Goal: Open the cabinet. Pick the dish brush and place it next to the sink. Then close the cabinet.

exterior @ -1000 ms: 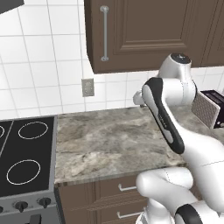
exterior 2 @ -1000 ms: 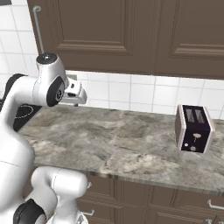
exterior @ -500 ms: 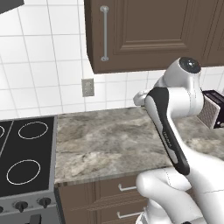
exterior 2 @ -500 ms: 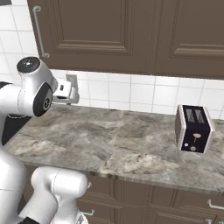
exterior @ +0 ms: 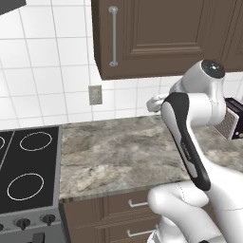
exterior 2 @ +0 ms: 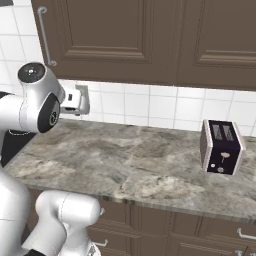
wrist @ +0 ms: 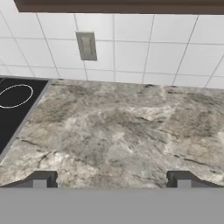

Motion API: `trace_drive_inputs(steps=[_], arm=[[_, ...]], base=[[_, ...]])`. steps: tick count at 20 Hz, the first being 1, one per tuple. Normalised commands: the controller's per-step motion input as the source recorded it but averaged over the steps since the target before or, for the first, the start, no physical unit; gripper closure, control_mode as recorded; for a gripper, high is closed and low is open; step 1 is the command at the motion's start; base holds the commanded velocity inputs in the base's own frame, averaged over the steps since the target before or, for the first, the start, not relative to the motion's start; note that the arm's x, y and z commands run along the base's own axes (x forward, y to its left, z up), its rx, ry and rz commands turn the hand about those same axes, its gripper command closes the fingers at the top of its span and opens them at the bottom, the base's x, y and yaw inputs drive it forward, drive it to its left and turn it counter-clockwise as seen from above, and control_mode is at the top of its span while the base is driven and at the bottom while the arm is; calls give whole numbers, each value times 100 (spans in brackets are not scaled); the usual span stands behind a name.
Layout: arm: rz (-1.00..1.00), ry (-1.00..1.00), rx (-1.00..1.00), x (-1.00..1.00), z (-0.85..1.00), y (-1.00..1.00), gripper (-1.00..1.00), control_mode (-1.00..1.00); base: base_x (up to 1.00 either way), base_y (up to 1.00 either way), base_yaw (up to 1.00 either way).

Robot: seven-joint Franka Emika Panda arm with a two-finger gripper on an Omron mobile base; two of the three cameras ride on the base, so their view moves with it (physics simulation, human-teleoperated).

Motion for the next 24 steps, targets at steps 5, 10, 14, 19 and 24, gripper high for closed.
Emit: trace_drive_inputs(steps=[5,10,14,19,24], arm=[[0,-9,1,0,28,1,-100,-100],[0,-10,1,0,29,3,-100,-100],[0,-12,0,0,28,11,-100,-100],[0,-14,1,-11,26,1,-100,-100],[0,-16,0,-8,36,14,-100,-100]], base=[[0,0,0],[0,0,0],[0,0,0],[0,0,0],[0,0,0]])
